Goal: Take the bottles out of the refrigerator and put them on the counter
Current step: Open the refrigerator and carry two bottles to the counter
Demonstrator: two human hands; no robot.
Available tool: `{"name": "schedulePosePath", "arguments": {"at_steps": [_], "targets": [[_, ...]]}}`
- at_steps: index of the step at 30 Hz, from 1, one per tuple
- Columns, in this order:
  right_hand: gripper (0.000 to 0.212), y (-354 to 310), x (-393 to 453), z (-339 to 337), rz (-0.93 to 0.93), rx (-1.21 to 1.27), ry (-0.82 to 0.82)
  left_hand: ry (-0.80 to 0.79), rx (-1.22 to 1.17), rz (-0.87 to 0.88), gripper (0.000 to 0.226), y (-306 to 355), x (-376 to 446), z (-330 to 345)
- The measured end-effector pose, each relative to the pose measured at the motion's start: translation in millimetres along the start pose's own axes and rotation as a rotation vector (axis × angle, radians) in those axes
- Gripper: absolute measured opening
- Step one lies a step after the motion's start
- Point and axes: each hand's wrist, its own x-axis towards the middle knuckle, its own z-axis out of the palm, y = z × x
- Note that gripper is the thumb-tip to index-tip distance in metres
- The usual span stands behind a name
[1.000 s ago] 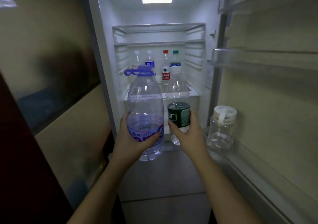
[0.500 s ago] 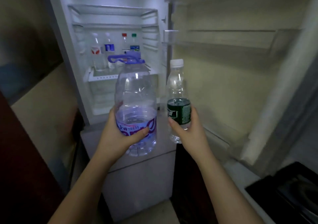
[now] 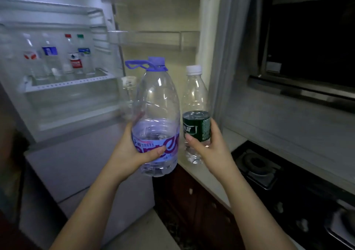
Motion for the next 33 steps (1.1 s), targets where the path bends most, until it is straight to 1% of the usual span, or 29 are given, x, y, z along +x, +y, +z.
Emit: {"name": "schedulePosePath", "arguments": {"at_steps": [4, 7, 12, 17, 20, 24, 26, 30, 33], "targets": [[0.061, -9.2, -43.4, -78.2, 0.019, -0.027, 0.116, -0.145, -0.037, 0.013, 0.103, 12.3, -10.8, 69.0], [0.058, -17.7, -81.0, -143.2, 0.037, -0.067, 0.205, -0.218, -0.067, 0.001, 0.107, 23.6, -23.3, 132.8], [0.072, -31.7, -156.4, -251.3, 0.07, -0.12, 0.361, -0.41, -0.167, -0.045, 0.109, 45.5, -48.8, 254.1], [0.064, -50.2, -225.4, -333.1, 0.075, -0.195, 0.518, -0.589, -0.25, -0.021, 0.111, 71.3, -73.2, 359.9], [0.057, -53.6, -262.1, -371.7, 0.084, -0.201, 0.599, -0.708, -0.261, 0.026, 0.112, 81.1, -84.8, 412.9], [0.061, -51.6, -301.5, -413.8, 0.101, -0.21, 0.732, -0.837, -0.299, 0.056, 0.106, 86.7, -95.0, 480.3], [0.059, -48.3, -316.5, -432.6, 0.114, -0.232, 0.798, -0.893, -0.33, 0.058, 0.102, 88.3, -100.0, 512.9], [0.061, -37.8, -340.5, -466.4, 0.122, -0.3, 0.939, -0.942, -0.38, 0.067, 0.098, 78.2, -108.5, 575.3], [0.065, -19.5, -358.0, -492.2, 0.162, -0.347, 1.033, -1.0, -0.413, 0.052, 0.1, 61.0, -110.5, 624.1]]}}
